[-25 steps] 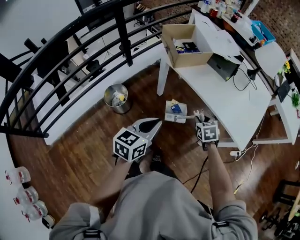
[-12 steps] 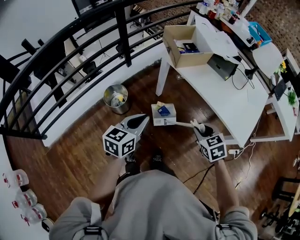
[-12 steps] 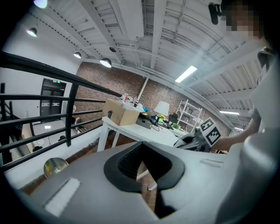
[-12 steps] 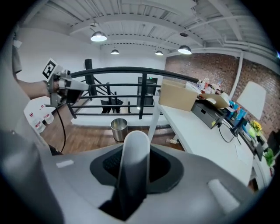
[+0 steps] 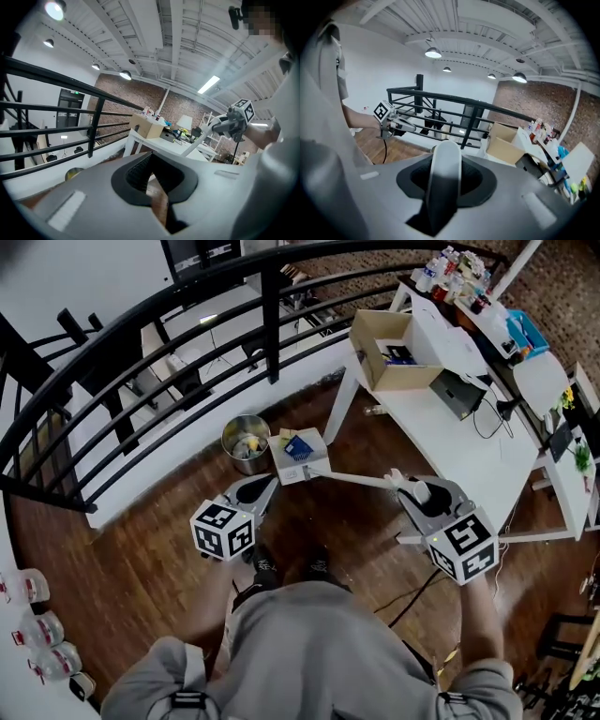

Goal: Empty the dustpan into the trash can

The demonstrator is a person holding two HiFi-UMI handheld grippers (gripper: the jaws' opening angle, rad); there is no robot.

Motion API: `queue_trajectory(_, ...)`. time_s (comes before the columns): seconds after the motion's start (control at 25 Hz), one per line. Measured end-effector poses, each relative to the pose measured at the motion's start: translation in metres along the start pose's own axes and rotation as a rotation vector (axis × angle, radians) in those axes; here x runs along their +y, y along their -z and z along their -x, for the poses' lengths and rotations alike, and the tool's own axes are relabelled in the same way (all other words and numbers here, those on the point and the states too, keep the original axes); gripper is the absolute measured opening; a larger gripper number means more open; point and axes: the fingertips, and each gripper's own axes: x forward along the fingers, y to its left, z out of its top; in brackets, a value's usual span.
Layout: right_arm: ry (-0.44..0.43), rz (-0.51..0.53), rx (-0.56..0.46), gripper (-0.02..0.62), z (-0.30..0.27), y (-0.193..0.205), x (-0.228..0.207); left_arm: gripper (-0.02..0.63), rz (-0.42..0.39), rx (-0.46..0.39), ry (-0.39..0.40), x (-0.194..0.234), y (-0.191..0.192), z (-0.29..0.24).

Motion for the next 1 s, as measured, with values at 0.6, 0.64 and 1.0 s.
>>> queue_trajectory(0.6, -0.154, 0.188, 0.045, 0.106, -0.092, -0.151, 0.031, 0.043, -0.122, -0.070, -0.011, 0.075, -0.012, 0.023)
queue_trajectory(0.64, -0.157, 0.187, 0.055, 0.106, -0.101, -0.156, 0.035, 0.071, -0.142, -0.070, 0.010, 0.075, -0.015, 0.018)
queue_trajectory(1.0, -0.164, 0.185, 0.104, 0.107, -0.144, -0.192, 0.054, 0.235, -0.449, -0.098, 0.169, 0.031, -0.052, -0.072)
